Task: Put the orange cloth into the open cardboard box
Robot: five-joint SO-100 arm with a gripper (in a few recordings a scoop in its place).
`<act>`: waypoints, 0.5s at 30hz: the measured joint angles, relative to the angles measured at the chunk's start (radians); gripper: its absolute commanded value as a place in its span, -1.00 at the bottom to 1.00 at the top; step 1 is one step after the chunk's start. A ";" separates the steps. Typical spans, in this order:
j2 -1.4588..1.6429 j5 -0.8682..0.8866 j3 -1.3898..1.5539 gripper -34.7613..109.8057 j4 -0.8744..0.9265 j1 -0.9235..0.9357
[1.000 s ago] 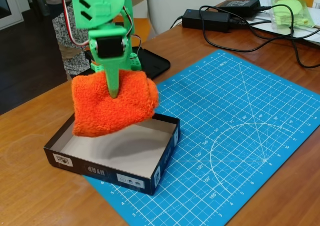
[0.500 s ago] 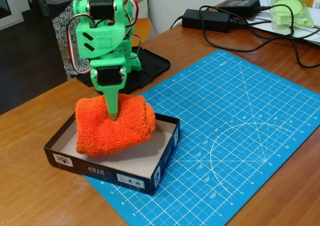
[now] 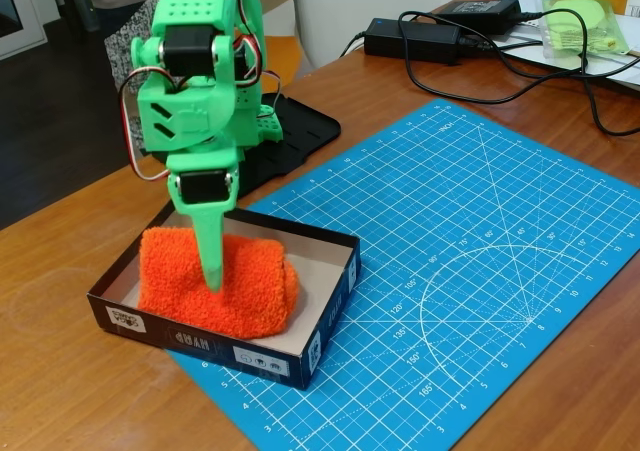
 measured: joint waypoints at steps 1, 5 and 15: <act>0.000 0.008 -0.032 -0.08 0.026 0.000; 0.000 0.023 -0.196 -0.13 0.199 -0.026; 0.259 0.012 -0.259 -0.23 0.360 -0.183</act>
